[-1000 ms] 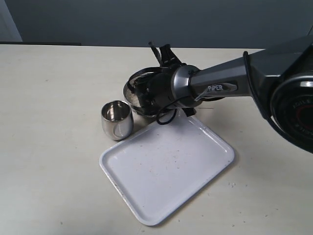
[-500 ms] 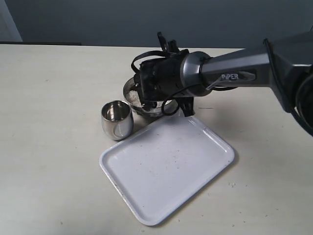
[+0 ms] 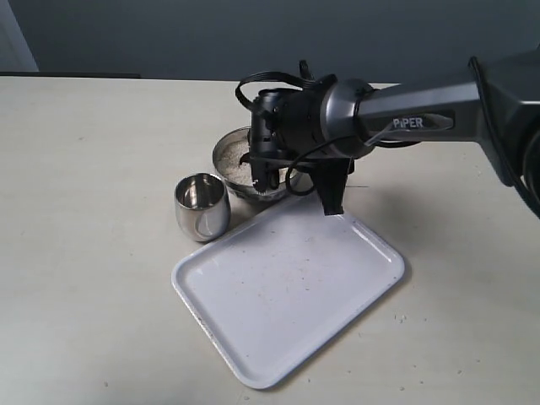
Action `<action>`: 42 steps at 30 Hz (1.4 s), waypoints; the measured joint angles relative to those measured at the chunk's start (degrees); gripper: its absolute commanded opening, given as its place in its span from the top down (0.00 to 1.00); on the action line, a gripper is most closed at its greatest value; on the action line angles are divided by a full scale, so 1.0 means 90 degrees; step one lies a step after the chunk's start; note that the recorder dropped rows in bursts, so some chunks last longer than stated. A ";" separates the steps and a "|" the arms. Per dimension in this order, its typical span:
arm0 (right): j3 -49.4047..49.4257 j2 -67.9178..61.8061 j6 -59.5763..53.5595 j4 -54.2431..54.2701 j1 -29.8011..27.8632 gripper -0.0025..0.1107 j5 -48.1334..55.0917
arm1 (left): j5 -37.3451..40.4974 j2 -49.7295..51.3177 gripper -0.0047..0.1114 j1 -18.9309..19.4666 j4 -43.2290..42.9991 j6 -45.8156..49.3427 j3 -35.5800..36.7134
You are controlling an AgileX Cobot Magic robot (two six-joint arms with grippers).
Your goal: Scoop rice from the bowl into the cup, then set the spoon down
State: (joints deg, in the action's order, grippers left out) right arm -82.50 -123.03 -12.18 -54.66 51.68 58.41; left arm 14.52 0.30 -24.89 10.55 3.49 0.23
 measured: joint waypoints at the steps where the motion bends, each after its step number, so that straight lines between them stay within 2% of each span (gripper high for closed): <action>1: -0.0003 0.0004 0.0000 0.0081 -0.0012 0.98 0.0033 | 0.0000 0.0000 0.96 0.0000 0.0000 0.0000 0.0000; 9: -0.0333 0.0015 0.0183 0.1460 -0.0351 0.98 0.0453 | 0.0000 0.0000 0.96 0.0000 0.0000 0.0000 0.0000; 31: -0.0544 0.0305 0.0050 0.2566 -0.0407 0.98 0.1008 | 0.0000 0.0000 0.96 0.0000 0.0000 0.0000 0.0000; 36: -0.0544 0.0704 0.0050 0.2647 -0.0288 0.98 0.1070 | 0.0000 0.0000 0.96 0.0000 0.0000 0.0000 0.0000; 42: -0.0555 0.0955 0.0050 0.2657 0.0222 0.98 0.1111 | 0.0000 0.0000 0.96 0.0000 0.0000 0.0000 0.0000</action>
State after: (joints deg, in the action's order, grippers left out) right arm -87.49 -114.44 -11.73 -30.75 53.69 68.41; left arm 14.52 0.30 -24.89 10.55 3.49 0.23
